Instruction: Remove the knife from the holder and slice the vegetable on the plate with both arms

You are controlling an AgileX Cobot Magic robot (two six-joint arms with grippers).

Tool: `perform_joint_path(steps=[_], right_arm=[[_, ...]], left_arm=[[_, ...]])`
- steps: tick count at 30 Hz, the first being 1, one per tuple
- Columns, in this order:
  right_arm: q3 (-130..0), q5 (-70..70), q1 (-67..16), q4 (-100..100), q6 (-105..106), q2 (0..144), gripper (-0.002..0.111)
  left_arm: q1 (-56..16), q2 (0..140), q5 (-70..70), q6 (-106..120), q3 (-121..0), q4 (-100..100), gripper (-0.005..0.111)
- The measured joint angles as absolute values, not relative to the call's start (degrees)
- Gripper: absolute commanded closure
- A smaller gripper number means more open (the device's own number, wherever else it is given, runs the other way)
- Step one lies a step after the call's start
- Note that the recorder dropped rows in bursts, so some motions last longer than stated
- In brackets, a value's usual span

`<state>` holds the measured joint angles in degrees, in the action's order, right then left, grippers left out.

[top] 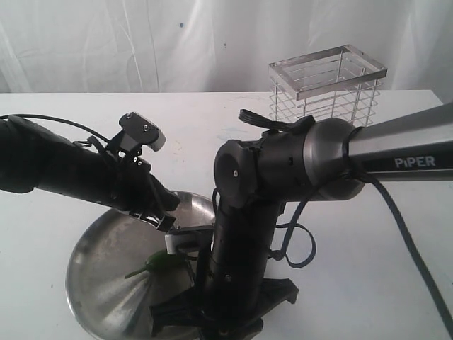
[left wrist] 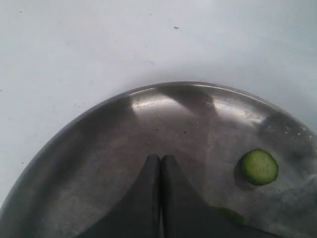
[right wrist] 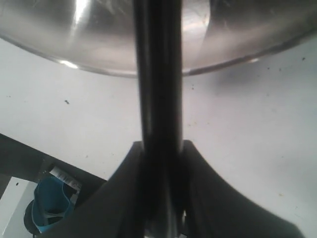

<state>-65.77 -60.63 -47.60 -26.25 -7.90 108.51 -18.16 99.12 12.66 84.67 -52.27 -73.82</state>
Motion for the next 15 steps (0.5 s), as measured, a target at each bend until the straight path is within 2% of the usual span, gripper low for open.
perform_joint_path(steps=[15], right_arm=[[-65.77, -58.84, -47.60, -23.62, -10.27, 108.54, 0.108]], left_arm=[[-18.16, 100.88, 12.66, 84.67, -52.49, -73.82, 0.107]])
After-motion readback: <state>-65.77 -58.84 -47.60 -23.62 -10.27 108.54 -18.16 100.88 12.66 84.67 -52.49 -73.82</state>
